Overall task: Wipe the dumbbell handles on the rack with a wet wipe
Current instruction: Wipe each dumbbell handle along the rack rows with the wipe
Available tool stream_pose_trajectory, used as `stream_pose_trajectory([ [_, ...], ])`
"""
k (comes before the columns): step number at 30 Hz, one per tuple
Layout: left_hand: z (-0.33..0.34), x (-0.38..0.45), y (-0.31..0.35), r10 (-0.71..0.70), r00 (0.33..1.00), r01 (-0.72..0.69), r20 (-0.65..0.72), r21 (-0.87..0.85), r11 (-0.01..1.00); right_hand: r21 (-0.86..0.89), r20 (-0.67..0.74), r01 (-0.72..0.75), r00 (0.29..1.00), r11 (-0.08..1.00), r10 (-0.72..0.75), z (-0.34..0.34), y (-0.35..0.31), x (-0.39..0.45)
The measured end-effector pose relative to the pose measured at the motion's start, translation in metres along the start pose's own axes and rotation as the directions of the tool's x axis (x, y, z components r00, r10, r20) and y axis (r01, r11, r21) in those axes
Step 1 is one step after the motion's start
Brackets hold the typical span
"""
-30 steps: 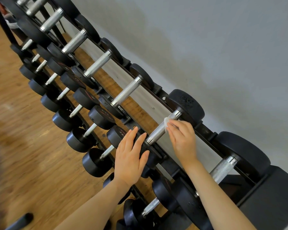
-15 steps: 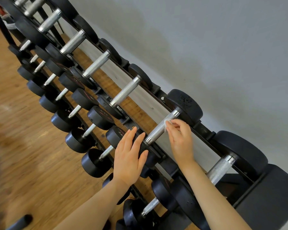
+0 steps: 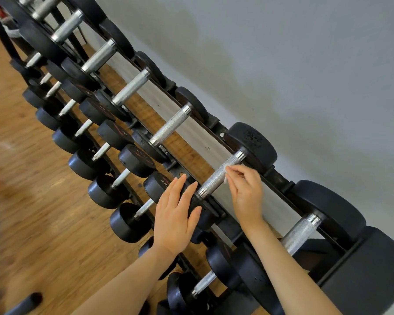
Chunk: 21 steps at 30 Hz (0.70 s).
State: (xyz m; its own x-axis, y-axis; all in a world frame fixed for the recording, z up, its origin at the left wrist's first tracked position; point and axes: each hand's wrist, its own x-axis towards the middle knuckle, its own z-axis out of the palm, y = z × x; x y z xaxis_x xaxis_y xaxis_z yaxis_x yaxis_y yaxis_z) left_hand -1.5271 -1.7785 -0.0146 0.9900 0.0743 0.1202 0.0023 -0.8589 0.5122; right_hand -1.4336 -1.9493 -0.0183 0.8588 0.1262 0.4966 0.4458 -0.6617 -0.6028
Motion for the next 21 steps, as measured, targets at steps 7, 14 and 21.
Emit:
stream_pose_trajectory([
  [7,0.0,0.0,0.0,0.001,1.0,-0.001,0.001,-0.011,1.0,-0.031,-0.084,-0.011,0.996,0.999,0.008,0.005,0.0,0.002],
  [14,0.0,0.0,0.001,-0.011,1.0,0.011,-0.002,-0.012,1.0,0.045,0.016,-0.001,1.0,0.999,0.001,0.003,-0.003,-0.005],
  [21,0.001,0.0,0.0,-0.024,1.0,0.024,0.018,-0.013,1.0,0.06,0.004,-0.04,0.999,0.997,0.04,0.0,-0.002,-0.005],
])
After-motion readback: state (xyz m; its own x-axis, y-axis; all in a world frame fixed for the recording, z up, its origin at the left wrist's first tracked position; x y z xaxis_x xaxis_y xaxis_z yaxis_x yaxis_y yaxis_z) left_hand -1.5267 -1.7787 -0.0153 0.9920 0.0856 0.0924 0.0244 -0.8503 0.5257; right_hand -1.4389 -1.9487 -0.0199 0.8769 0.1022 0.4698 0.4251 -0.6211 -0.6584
